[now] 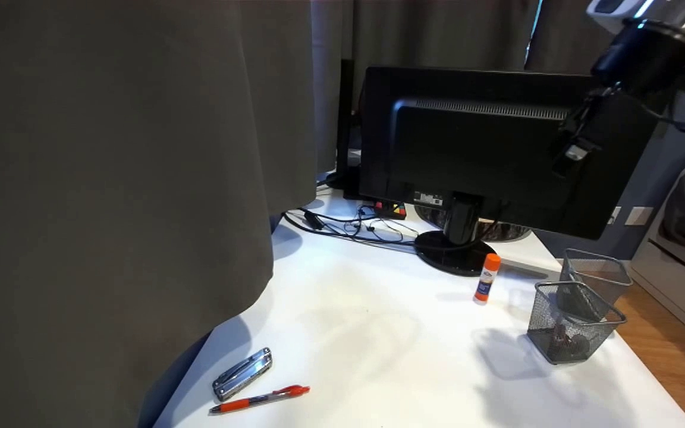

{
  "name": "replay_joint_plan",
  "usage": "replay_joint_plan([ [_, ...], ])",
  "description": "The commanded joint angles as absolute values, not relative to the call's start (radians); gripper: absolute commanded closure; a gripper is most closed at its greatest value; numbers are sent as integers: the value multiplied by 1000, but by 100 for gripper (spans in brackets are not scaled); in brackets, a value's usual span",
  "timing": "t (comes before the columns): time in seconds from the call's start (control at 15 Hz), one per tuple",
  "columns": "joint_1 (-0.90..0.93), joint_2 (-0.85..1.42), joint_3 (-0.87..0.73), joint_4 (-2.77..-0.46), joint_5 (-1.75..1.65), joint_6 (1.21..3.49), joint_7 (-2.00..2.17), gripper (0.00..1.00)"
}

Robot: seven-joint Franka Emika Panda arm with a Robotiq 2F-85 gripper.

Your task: Put the pen in the basket on the left

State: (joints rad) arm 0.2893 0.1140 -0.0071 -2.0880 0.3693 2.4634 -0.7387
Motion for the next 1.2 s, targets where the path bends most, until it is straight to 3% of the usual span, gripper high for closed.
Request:
replay_joint_plan([
  [0.0, 230, 311, 130, -1832, 319, 2371, -810, 0],
  [0.07, 220, 355, 164, -1774, 312, 2340, -832, 0],
  [0.13, 202, 252, 162, -1916, 319, 2409, -775, 0],
  [0.53, 191, 354, 201, -1797, 305, 2376, -806, 0],
  [1.13, 223, 799, 338, -1283, 221, 2010, -1019, 0],
])
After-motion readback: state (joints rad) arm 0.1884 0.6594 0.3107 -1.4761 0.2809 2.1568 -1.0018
